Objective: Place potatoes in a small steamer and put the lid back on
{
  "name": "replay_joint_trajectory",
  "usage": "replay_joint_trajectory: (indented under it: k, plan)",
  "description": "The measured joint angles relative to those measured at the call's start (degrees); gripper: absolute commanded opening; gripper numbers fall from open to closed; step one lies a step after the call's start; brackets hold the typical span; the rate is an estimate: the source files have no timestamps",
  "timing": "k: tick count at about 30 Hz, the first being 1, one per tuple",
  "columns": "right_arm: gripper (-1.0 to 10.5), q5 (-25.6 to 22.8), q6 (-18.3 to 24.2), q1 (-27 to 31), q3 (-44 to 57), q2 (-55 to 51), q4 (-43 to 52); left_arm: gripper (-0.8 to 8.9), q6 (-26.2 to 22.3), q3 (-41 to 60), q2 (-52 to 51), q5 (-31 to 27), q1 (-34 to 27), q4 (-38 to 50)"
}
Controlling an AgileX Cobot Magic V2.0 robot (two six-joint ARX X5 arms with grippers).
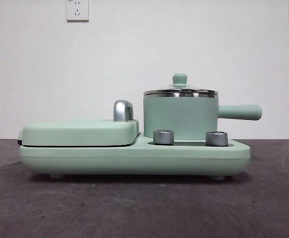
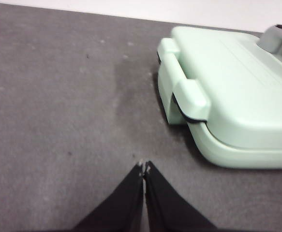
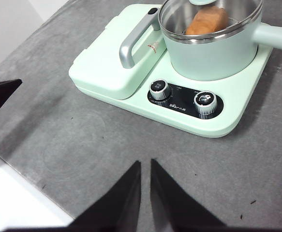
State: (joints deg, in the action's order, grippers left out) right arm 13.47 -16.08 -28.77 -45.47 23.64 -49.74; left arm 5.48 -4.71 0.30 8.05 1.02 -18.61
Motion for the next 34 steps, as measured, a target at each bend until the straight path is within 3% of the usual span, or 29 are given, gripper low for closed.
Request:
replay_joint_trajectory:
  k: [10, 34]
  plan:
    - [0.3, 0.0, 0.0, 0.0, 0.0, 0.0, 0.0, 0.06, 0.4, 2.8, 0.0, -0.3, 0.0, 8.7]
    - [0.3, 0.0, 0.0, 0.0, 0.0, 0.0, 0.0, 0.06, 1.4, 2.8, 0.0, -0.3, 0.0, 8.7]
